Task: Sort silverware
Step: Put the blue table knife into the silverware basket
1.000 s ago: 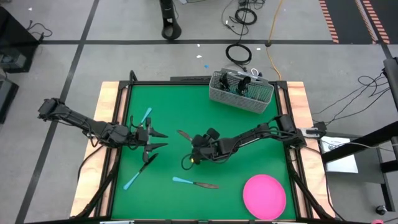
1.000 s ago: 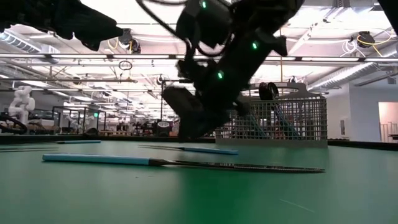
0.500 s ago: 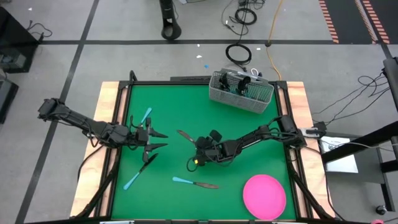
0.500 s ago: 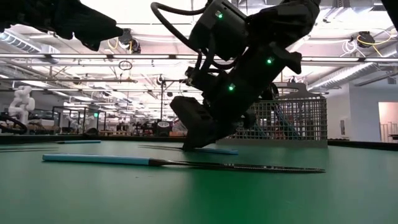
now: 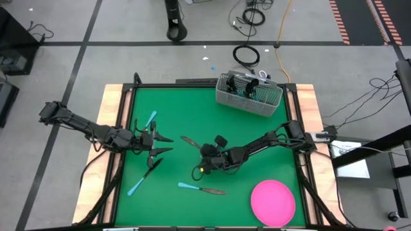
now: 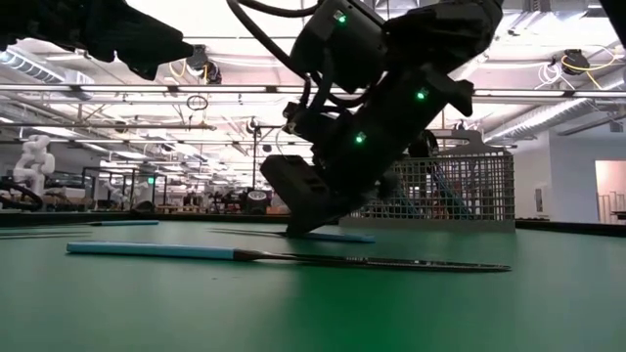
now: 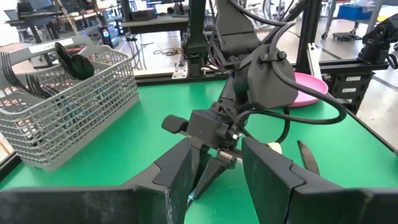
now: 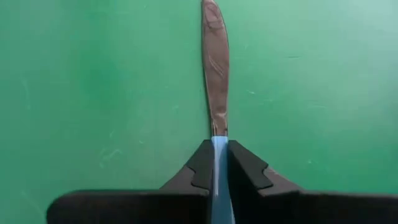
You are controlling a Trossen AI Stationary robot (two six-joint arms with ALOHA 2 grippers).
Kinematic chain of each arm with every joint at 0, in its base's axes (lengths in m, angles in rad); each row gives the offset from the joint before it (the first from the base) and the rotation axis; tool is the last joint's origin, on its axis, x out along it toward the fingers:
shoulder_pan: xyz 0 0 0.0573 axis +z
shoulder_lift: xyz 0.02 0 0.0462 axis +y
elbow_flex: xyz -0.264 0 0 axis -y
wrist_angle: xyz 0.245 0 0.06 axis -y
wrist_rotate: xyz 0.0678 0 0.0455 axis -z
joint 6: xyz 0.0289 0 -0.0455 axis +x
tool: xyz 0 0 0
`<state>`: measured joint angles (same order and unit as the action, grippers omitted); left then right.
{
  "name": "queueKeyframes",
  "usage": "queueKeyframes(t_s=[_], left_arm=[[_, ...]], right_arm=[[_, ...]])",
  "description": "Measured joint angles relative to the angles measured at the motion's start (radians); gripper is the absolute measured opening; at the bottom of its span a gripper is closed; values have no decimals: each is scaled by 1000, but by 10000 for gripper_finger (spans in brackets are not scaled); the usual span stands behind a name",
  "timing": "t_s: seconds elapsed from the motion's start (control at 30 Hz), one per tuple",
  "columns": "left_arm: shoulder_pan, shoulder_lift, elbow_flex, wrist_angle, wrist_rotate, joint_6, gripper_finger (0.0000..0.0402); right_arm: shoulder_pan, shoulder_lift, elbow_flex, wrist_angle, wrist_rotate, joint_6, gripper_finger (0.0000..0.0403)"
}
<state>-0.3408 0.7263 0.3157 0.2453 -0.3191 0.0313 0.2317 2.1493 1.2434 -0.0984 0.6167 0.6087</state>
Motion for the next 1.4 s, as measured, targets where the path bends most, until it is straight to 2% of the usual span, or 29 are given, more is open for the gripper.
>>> queueKeyframes(t_s=[0.2,0.53,0.63,0.77,0.9,1.07,1.23,1.4], left_arm=[[0,0,0,0,0,0,143],[0,0,0,-2,0,0,143],[0,0,0,-2,0,0,143],[0,0,0,-2,0,0,143],[0,0,0,0,0,0,143],[0,0,0,2,0,0,143],[0,0,0,2,0,0,143],[0,7,0,1,0,0,143]], right_arm=[[-3,-16,34,-10,3,-84,0],[-11,-103,37,-88,110,-108,1],[-18,-117,38,-84,97,-94,1],[-39,-116,39,-87,-3,-51,3],[-49,-104,39,-56,-45,-71,29],[-55,-76,39,26,-66,-106,76],[-68,-53,40,36,-99,-95,122],[-80,-17,40,49,-103,-90,144]])
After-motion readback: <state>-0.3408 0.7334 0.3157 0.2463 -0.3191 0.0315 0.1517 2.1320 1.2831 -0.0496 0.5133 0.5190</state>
